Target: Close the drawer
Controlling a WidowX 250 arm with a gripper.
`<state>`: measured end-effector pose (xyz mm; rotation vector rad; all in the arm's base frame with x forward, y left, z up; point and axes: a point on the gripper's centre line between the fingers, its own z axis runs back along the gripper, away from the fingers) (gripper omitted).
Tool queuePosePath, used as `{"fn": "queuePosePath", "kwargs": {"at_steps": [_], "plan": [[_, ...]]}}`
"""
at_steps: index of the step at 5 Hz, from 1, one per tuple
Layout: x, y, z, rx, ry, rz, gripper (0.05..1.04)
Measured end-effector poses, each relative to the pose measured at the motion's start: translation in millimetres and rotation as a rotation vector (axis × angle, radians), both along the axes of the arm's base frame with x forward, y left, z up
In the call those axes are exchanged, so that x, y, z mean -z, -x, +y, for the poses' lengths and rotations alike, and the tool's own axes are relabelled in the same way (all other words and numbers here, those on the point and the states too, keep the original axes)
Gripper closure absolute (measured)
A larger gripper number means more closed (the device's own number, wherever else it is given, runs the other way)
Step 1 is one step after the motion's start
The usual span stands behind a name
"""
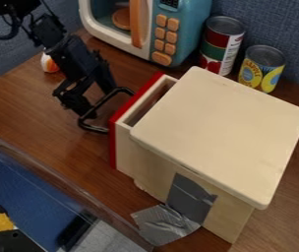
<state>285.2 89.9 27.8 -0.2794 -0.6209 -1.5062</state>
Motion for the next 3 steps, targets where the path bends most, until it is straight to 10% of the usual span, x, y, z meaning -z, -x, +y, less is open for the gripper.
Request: {"fn": "queuePosePath", "kwargs": {"at_steps": [3], "plan": [[-8.1, 6, -32, 0.029, 0.031, -0.010, 0.083]]}}
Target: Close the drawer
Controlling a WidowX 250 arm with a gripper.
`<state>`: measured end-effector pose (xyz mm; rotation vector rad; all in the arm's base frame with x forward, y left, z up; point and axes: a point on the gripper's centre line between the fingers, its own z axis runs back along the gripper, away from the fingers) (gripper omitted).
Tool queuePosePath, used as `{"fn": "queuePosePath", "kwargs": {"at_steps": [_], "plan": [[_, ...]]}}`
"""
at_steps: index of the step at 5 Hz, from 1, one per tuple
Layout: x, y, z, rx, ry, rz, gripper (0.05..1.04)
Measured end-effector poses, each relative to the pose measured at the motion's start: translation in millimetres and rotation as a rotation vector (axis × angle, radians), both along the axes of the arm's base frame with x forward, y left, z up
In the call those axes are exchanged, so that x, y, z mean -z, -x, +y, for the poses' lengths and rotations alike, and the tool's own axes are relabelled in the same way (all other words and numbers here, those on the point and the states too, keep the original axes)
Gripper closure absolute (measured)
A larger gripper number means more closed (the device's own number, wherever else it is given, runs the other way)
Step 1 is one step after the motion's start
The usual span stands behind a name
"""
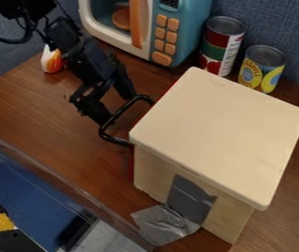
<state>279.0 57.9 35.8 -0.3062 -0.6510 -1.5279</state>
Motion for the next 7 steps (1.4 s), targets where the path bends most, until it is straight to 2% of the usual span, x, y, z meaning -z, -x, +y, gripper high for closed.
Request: {"fn": "queuePosePath", "kwargs": {"at_steps": [2, 3, 4, 5, 6, 7], "plan": [[7.2, 8, -3, -0.004, -0.002, 0.018, 0.083], [-4.2, 7, 7, -0.035, -0.022, -0.010, 0.083], [-10.8, 5, 10, -0.055, 0.005, -0.013, 0.083], [-15.5, 6, 16, -0.071, -0.009, -0.011, 0.083], [-31.2, 15, 56, -0.233, -0.038, -0.012, 0.084], [-40.7, 26, 82, -0.412, -0.104, 0.042, 0.083]]}}
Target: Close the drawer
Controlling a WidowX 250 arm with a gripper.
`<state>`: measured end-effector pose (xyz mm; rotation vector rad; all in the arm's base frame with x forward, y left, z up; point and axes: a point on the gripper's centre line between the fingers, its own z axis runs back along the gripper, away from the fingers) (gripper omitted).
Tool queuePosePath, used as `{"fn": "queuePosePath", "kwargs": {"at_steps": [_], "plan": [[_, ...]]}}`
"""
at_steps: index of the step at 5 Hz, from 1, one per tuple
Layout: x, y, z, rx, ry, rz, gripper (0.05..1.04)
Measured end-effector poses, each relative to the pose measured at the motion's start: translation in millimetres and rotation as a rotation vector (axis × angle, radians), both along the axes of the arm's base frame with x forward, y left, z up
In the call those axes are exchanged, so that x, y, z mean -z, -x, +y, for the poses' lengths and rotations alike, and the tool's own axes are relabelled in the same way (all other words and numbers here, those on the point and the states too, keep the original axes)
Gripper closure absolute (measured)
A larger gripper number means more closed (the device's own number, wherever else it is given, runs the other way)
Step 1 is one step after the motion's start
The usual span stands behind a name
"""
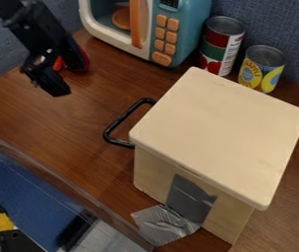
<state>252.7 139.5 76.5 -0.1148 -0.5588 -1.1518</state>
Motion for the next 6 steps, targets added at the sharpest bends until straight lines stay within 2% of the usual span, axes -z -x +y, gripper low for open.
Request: {"fn": "queuePosePath", "kwargs": {"at_steps": [1, 2, 3, 4, 5, 6], "plan": [[-6.8, 17, 6, -0.198, -0.070, 0.050, 0.083], [-11.9, 30, -11, -0.324, -0.115, 0.079, 0.084], [-26.1, 33, -25, -0.421, -0.202, 0.151, 0.084], [-34.3, 37, -31, -0.455, -0.289, 0.231, 0.084], [-45.7, 45, -21, -0.549, -0.280, 0.305, 0.084], [-57.6, 49, -12, -0.607, -0.265, 0.304, 0.084]]}}
